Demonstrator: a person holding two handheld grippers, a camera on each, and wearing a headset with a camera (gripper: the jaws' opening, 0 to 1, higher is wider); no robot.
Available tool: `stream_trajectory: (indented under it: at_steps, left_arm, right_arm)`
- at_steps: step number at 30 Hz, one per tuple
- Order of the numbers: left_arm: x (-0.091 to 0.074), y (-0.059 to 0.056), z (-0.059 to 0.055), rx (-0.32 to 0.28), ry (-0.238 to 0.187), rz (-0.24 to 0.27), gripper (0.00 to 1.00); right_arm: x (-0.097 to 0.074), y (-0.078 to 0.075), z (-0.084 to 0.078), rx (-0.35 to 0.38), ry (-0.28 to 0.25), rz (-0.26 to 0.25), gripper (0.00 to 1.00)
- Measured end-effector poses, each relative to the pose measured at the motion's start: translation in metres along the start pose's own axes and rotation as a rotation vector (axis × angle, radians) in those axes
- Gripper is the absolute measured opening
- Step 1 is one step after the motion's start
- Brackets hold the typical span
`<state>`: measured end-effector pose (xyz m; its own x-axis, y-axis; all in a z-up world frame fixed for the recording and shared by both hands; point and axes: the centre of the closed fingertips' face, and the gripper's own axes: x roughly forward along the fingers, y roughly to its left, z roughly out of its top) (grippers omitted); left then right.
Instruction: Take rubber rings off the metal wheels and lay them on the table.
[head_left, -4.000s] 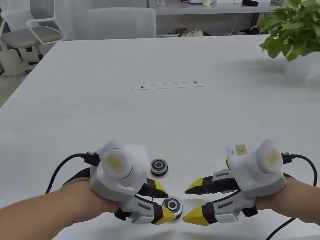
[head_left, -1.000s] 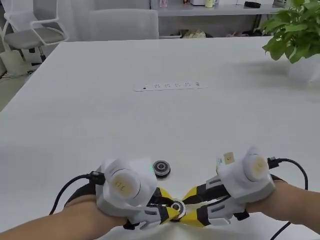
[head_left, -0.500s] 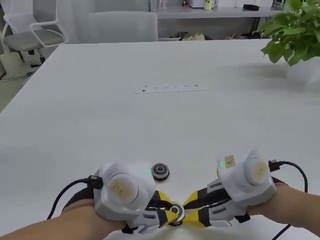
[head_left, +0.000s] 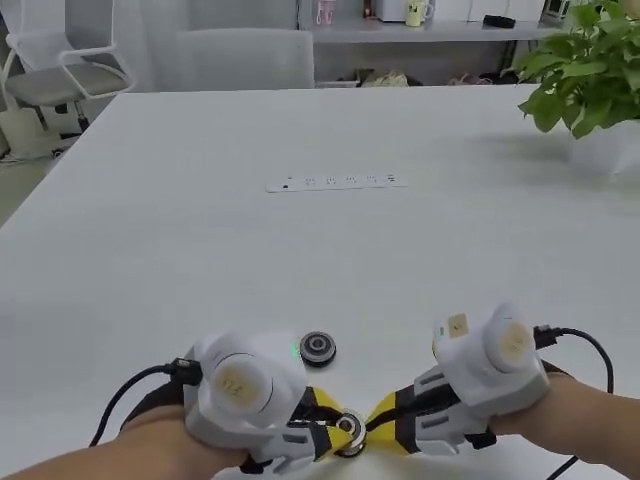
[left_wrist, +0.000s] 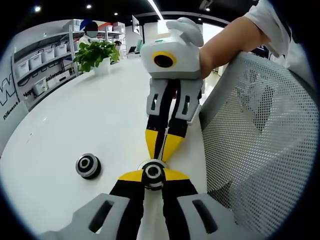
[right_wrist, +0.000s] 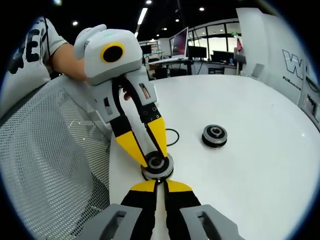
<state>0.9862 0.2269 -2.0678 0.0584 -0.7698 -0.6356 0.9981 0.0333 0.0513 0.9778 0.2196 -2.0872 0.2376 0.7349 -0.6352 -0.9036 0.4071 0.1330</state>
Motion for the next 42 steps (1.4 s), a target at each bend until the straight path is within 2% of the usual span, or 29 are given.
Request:
stream_trajectory:
  at_steps: [4, 8, 11, 18, 23, 24, 29, 32, 42]
  left_arm:
    - [0.000, 0.000, 0.000, 0.000, 0.000, 0.001, 0.08]
    - [0.000, 0.000, 0.000, -0.001, -0.003, 0.000, 0.08]
    - [0.000, 0.000, 0.000, -0.002, -0.004, 0.001, 0.08]
    - [0.001, 0.001, 0.001, -0.003, -0.004, 0.006, 0.08]
    - [0.001, 0.001, 0.001, -0.005, -0.005, 0.007, 0.08]
    - [0.001, 0.001, 0.001, -0.004, -0.005, 0.007, 0.08]
    - [0.001, 0.001, 0.001, -0.004, -0.002, 0.011, 0.08]
    - [0.001, 0.001, 0.001, -0.005, 0.000, 0.013, 0.08]
    - [0.002, 0.002, 0.001, -0.005, 0.009, 0.022, 0.08]
  right_arm:
    - [0.000, -0.003, 0.000, 0.111, -0.028, 0.001, 0.00]
    - [0.000, -0.005, 0.000, 0.144, -0.035, 0.005, 0.00]
    - [0.000, -0.006, -0.001, 0.228, -0.052, 0.007, 0.00]
    - [-0.003, -0.009, 0.000, 0.310, -0.078, 0.014, 0.00]
    - [-0.007, -0.015, 0.002, 0.365, -0.111, -0.002, 0.00]
    - [-0.007, -0.016, 0.004, 0.391, -0.130, 0.000, 0.00]
    - [-0.008, -0.016, 0.007, 0.410, -0.147, 0.004, 0.00]
    - [-0.010, -0.015, 0.012, 0.439, -0.178, 0.015, 0.00]
    - [-0.010, -0.013, 0.015, 0.454, -0.186, 0.027, 0.00]
